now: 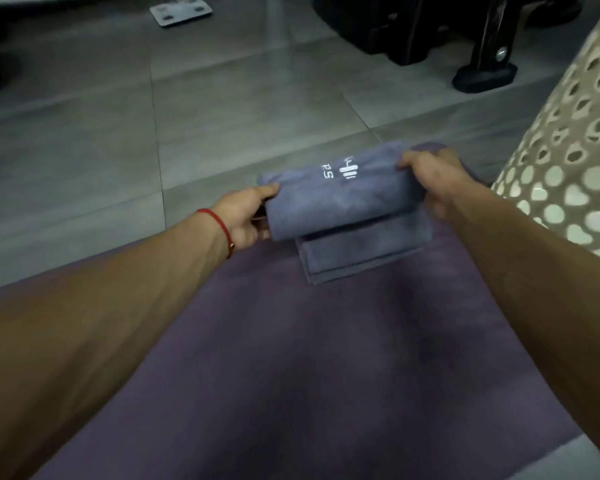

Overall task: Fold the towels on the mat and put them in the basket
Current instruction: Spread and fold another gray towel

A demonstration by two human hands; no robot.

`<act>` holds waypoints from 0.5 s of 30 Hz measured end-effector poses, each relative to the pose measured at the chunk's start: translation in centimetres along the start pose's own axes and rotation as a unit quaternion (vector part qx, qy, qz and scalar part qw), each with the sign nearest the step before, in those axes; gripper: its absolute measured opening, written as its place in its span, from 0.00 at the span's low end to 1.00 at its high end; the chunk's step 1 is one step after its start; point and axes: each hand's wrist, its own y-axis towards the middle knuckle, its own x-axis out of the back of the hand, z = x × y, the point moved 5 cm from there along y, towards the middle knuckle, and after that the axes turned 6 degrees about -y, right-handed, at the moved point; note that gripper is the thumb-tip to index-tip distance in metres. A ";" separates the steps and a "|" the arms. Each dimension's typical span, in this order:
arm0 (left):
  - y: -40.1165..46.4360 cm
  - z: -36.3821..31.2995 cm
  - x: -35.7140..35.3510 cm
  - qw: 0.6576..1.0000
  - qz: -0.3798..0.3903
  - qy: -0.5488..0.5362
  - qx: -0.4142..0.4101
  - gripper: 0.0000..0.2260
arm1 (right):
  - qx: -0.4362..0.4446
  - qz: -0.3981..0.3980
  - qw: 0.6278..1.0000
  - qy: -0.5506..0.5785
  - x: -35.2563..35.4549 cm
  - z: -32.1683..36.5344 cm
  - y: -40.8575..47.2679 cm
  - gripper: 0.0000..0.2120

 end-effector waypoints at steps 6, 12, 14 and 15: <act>6.9 -1.8 -1.6 0.999 -0.029 -0.036 -0.027 0.14 | 0.053 -0.061 0.996 -0.037 -2.4 -0.6 8.2 0.05; 10.6 -0.9 -1.2 0.988 -0.098 0.008 -0.116 0.17 | 0.076 -0.094 0.991 -0.049 -3.4 -2.5 10.7 0.17; 11.1 -0.4 -0.9 0.984 -0.114 0.043 -0.131 0.13 | 0.093 -0.086 0.988 -0.089 -3.8 -3.2 11.0 0.18; 11.2 -0.2 -0.8 0.983 -0.118 0.057 -0.130 0.13 | 0.103 -0.076 0.984 -0.126 -3.8 -3.5 11.0 0.19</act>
